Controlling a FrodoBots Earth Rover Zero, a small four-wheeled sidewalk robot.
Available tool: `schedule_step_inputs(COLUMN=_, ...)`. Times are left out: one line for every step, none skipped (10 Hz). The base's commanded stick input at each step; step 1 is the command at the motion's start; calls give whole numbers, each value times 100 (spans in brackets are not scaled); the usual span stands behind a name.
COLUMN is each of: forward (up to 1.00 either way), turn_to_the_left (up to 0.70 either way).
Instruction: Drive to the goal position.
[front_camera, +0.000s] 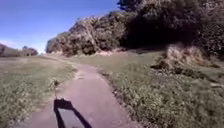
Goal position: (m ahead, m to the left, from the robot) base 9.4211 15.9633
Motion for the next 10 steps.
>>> schedule_step_inputs(forward=100, turn_to_the_left=1)
schedule_step_inputs(forward=100, turn_to_the_left=1)
schedule_step_inputs(forward=100, turn_to_the_left=1)
schedule_step_inputs(forward=100, turn_to_the_left=40)
schedule_step_inputs(forward=100, turn_to_the_left=41)
schedule_step_inputs(forward=100, turn_to_the_left=41)
schedule_step_inputs(forward=100, turn_to_the_left=41)
schedule_step_inputs(forward=100, turn_to_the_left=1)
schedule_step_inputs(forward=100, turn_to_the_left=1)
schedule_step_inputs(forward=100, turn_to_the_left=1)
